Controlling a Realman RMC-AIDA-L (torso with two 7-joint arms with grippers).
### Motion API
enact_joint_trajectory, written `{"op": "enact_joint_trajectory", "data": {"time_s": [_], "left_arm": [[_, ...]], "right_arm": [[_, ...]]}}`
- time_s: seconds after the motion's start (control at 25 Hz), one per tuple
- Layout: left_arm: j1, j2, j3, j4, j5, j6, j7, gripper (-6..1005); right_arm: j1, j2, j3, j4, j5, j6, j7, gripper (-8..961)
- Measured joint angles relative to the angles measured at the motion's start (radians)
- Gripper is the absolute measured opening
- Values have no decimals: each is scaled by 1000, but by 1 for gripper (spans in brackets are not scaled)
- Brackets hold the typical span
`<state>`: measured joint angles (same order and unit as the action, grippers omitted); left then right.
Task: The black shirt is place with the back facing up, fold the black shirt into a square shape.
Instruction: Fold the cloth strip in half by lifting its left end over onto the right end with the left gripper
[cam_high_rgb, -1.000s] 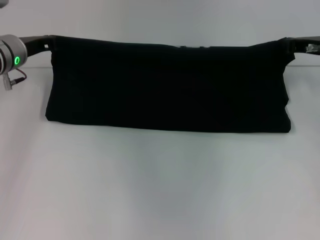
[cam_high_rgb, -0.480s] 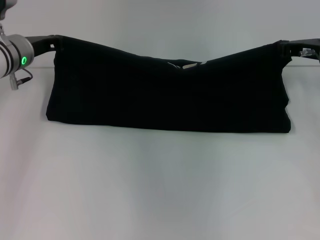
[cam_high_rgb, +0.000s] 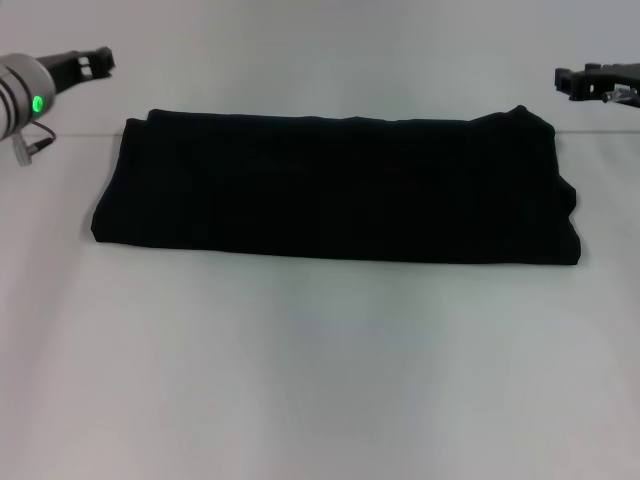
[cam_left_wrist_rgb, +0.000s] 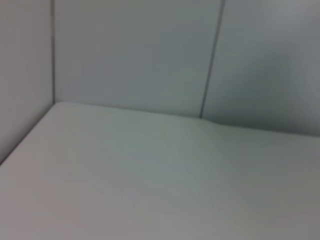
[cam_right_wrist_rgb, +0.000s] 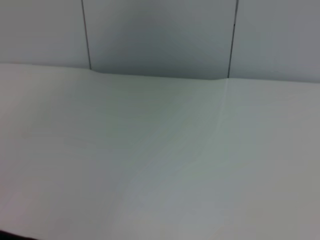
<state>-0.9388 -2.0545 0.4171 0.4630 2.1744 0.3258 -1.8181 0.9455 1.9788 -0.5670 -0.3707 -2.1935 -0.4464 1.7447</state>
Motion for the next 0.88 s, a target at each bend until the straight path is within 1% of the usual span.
{"op": "enact_joint_trajectory", "data": {"time_s": [0.08,0.16,0.24,0.32,0.44,0.48,0.52,0.56,0.64,0.76,0.88], "left_arm": [[3,4,1,2,-24,2,0,265],[6,3,2,5,-29,6,0,339],[14,-1,2,7,-29,20,0,414],[32,-3,3,14,-29,75,-2,506],[73,-3,0,60,-31,258,-11,645],[93,-3,0,88,-32,359,-22,657],[107,-3,-1,105,-32,421,-31,669],[126,-2,0,130,-33,511,-46,681],[154,-1,-2,162,-33,636,-61,706],[194,-3,-4,207,-32,764,-74,742],[224,-6,1,239,-27,854,-91,767]], "right_arm": [[0,0,0,-4,0,-6,2,260],[0,-5,0,-4,-1,-23,8,303],[-1,-16,0,-4,-2,-63,31,346],[-10,-37,-1,-6,-2,-143,78,440],[-36,-69,4,-22,-2,-280,164,580],[-48,-75,6,-36,-1,-317,188,580],[-65,-82,7,-56,-1,-368,219,579],[-81,-86,7,-75,-1,-419,247,579],[-105,-90,5,-101,-1,-484,284,587],[-138,-91,6,-131,1,-581,322,599],[-161,-91,8,-151,5,-671,328,703]]}}
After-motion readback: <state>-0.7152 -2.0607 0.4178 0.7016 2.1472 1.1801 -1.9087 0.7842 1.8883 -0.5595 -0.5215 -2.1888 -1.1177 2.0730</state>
